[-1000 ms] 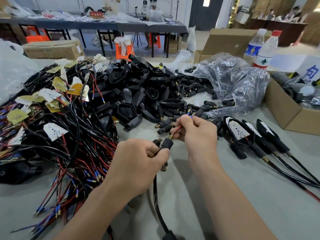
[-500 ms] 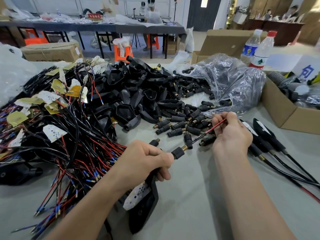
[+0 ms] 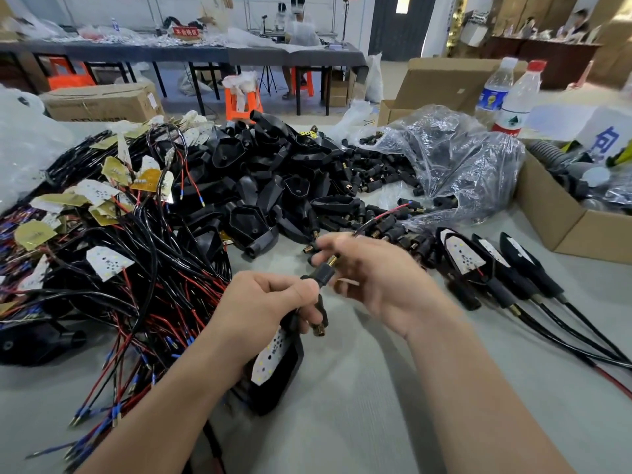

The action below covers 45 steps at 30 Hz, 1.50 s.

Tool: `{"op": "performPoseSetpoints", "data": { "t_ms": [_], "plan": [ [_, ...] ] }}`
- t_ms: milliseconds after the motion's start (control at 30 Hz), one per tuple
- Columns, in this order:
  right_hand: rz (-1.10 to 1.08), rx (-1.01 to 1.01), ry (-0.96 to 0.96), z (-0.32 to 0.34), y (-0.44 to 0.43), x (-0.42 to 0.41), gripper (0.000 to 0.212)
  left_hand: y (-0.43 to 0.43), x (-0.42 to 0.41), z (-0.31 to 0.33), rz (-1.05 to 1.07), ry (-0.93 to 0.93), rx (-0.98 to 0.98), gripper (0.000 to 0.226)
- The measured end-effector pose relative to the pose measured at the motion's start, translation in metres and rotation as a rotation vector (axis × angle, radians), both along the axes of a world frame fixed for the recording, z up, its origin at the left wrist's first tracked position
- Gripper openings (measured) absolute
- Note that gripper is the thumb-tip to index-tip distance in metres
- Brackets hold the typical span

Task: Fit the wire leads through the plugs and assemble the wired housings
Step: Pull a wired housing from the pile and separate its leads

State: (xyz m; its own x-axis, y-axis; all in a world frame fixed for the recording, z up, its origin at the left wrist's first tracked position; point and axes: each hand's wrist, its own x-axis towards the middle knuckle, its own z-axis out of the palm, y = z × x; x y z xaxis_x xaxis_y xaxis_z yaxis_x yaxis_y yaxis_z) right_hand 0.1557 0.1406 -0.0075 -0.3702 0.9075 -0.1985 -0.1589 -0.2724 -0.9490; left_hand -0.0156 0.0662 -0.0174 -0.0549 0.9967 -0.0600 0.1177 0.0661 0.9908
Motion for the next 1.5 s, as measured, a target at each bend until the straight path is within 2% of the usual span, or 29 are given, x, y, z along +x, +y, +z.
{"op": "performPoseSetpoints", "data": {
  "t_ms": [67, 133, 167, 233, 300, 367, 433, 500, 700, 867, 967, 1167, 1500],
  "plan": [
    [0.126, 0.080, -0.023, -0.001, -0.005, -0.007, 0.019, 0.001, 0.003, -0.001, 0.036, -0.005, 0.042, 0.026],
    [0.105, 0.115, 0.027, 0.000, -0.005, -0.007, 0.021, 0.001, 0.003, -0.003, 0.069, -0.018, 0.065, 0.018],
    [0.053, 0.125, 0.045, 0.001, -0.003, -0.006, 0.023, 0.000, 0.003, -0.002, 0.074, -0.034, 0.051, 0.017],
    [-0.084, 0.112, 0.091, 0.000, 0.001, -0.003, 0.026, 0.001, -0.001, -0.003, 0.057, -0.108, -0.033, 0.034],
    [-0.227, 0.066, 0.162, 0.000, 0.006, 0.001, 0.024, 0.002, -0.006, -0.002, -0.007, -0.209, -0.121, 0.041],
    [-0.339, 0.029, 0.202, 0.001, 0.010, 0.006, 0.019, 0.002, -0.008, -0.001, -0.040, -0.285, -0.153, 0.039],
    [-0.400, 0.010, 0.228, 0.002, 0.012, 0.009, 0.018, 0.003, -0.009, -0.001, 0.038, -0.345, -0.126, 0.031],
    [-0.420, 0.001, 0.254, 0.001, 0.013, 0.011, 0.019, 0.003, -0.010, -0.003, 0.145, -0.309, -0.051, 0.021],
    [-0.185, 0.005, 0.256, -0.004, 0.010, 0.004, 0.010, 0.001, -0.007, -0.006, 0.223, -0.072, 0.130, 0.031],
    [-0.009, 0.005, 0.312, -0.008, 0.008, 0.003, 0.027, 0.001, -0.004, -0.006, 0.310, 0.008, 0.230, 0.023],
    [0.021, -0.020, 0.364, -0.010, 0.005, -0.002, 0.032, -0.001, -0.006, -0.004, 0.315, -0.022, 0.261, 0.009],
    [0.143, -0.003, 0.356, -0.009, -0.011, -0.022, 0.036, -0.002, -0.005, -0.003, 0.303, -0.040, 0.306, 0.019],
    [0.105, -0.026, 0.383, -0.004, -0.012, -0.023, 0.039, 0.002, -0.004, -0.008, 0.334, -0.044, 0.323, 0.014]
  ]
}}
